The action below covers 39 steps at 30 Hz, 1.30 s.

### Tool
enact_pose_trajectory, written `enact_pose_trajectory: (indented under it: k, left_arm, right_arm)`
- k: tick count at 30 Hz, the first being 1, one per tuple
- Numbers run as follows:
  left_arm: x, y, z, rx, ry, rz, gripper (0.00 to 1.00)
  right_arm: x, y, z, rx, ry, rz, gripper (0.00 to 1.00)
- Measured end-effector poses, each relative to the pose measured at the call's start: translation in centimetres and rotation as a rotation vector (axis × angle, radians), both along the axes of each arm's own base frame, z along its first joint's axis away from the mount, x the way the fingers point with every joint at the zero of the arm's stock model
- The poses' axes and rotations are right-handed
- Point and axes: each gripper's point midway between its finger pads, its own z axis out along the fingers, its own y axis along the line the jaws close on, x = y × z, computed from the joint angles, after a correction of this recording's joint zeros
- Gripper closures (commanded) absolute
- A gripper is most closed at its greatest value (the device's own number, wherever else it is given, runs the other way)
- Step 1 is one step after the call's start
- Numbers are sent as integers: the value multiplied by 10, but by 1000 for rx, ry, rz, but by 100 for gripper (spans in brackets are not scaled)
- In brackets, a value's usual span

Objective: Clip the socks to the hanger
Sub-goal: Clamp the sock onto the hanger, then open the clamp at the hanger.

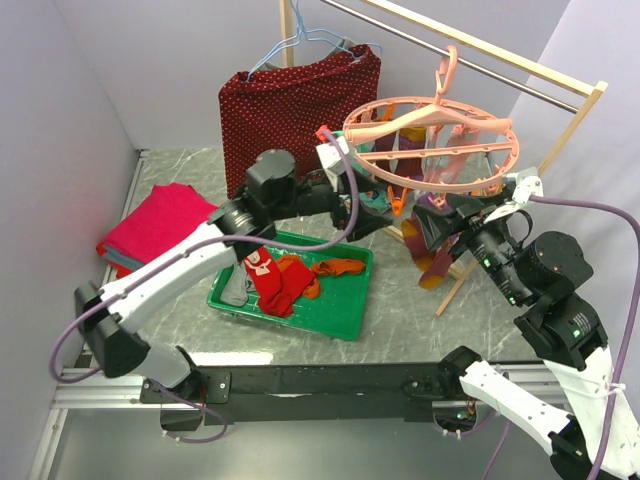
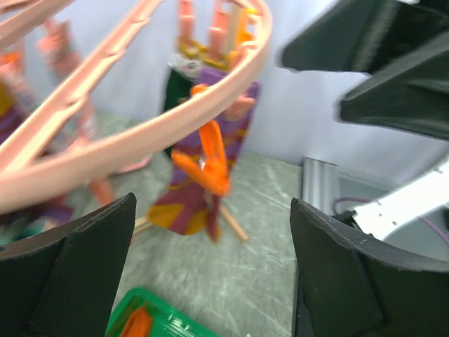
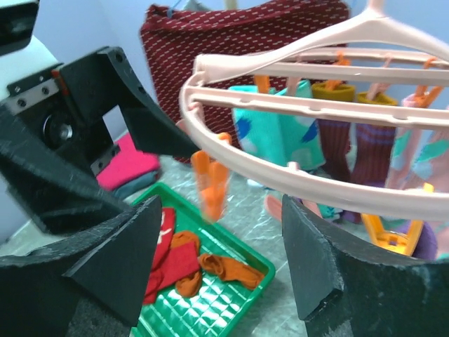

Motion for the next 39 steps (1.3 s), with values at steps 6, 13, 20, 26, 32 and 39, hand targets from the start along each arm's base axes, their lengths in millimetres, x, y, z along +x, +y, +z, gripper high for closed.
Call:
enact_pose_trajectory:
  k: [6,13,20,26,32,39]
  left_arm:
    - [12,30,-9,-3,29,185,4]
    - [23,32,-21,-17,68,254,6]
    - [29,16,-22,-68,54,216,10]
    - [36,2,-23,-112,38,192,10]
    - [50,-12,-36,-104,61,187,13]
    - [54,-19,-33,-125,63,171,29]
  right_arm:
    - [-10,14,1,-16,-3,97,30]
    - [-8,24,-4,-29,16,140,32]
    - [-7,26,-12,-49,43,150,33]
    - [-11,25,-15,-60,47,158,33]
    - [-19,21,-9,-52,22,162,33]
    - [-22,21,-10,-53,17,171,33]
